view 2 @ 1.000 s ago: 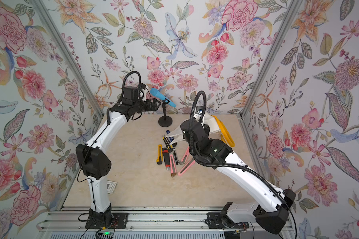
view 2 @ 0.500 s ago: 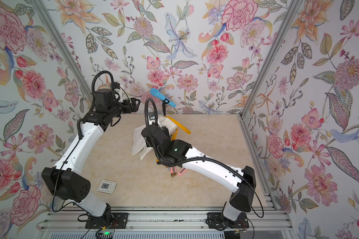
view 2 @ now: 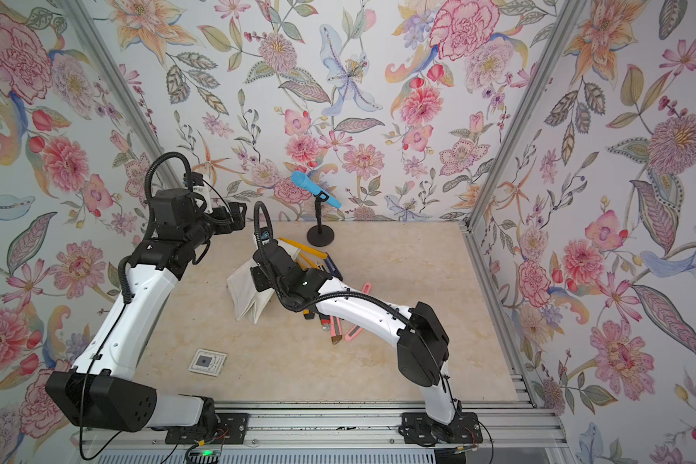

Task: Place the art knife into the pouch
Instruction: Place the pouch at the center of the board, then open the pouch at the center of the board.

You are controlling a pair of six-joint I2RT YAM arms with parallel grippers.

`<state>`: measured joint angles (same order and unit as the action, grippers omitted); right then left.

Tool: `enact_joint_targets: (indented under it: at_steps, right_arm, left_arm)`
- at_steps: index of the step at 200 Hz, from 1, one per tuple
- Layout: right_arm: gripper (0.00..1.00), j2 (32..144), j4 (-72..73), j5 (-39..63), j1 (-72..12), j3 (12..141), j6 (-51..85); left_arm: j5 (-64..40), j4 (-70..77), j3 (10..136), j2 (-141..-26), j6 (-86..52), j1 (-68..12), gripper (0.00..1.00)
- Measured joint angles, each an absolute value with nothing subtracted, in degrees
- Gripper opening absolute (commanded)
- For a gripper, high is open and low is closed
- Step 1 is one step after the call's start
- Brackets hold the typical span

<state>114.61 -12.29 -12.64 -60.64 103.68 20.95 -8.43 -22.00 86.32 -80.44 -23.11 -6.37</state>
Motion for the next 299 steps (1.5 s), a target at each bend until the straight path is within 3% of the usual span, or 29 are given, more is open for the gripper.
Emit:
enact_joint_targets:
  at_steps: [61,92,107,133,191,244,299]
  right_arm:
    - [0.04,118.9,-12.6,4.9,-59.0,102.3,25.6]
    - [0.21,119.8,-16.1,13.3,-58.3,102.4,24.8]
    - [0.39,119.9,-19.0,15.9,-58.0,102.4,24.4]
    - [0.46,119.8,-20.9,18.3,-57.1,101.4,23.3]
    - [0.47,119.0,-22.9,17.5,-49.6,98.6,23.1]
    - [0.49,118.6,-22.9,17.6,-44.8,98.6,21.1]
    - [0.55,120.3,-20.9,21.9,-42.7,100.6,17.9]
  left_arm:
    - [-6.2,-25.5,83.6,-82.9,-22.3,-6.4,0.98]
    - [-4.4,-28.6,82.9,-85.7,-22.3,-6.4,0.97]
    - [-3.5,-30.5,82.8,-86.8,-22.6,-6.4,0.97]
    - [-2.2,-34.2,82.0,-87.2,-24.1,-6.4,0.96]
    - [0.4,-41.4,77.7,-88.2,-29.1,-6.4,0.94]
    - [-2.2,-43.7,77.9,-101.2,-37.1,-6.4,0.89]
    - [-4.3,-48.8,88.5,-109.7,-44.7,-6.4,0.90]
